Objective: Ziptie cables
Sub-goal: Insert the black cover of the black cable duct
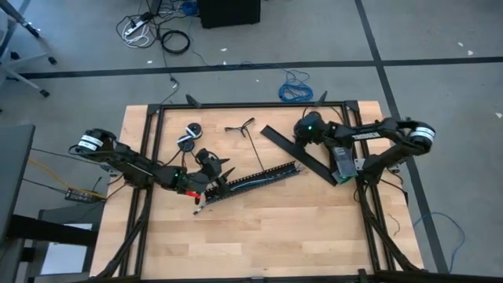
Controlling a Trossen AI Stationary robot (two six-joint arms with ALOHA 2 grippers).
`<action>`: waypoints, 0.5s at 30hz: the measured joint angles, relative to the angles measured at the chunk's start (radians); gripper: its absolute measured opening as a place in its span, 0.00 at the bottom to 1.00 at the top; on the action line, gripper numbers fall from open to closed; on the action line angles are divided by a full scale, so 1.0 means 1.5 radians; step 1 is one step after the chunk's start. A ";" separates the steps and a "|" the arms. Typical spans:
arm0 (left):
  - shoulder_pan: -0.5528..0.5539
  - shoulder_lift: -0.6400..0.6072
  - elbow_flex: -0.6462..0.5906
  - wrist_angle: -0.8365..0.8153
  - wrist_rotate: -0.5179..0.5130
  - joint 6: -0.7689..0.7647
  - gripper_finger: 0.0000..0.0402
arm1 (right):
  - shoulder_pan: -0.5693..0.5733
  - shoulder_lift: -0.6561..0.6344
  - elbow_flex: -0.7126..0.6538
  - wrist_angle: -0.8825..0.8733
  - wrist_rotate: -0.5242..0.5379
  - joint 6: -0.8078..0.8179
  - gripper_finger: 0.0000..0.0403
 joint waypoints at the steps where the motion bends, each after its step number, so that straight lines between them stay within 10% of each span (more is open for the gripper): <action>1: 0.000 0.000 0.000 0.000 0.007 -0.010 0.44 | -0.004 -0.016 0.006 0.003 -0.013 0.003 0.30; 7: 0.001 0.000 0.000 -0.011 0.036 -0.030 0.44 | -0.023 -0.063 0.012 -0.006 -0.156 0.051 0.38; 15: 0.001 0.000 0.000 -0.019 0.045 -0.048 0.44 | -0.023 0.021 0.012 -0.011 -0.150 0.068 0.43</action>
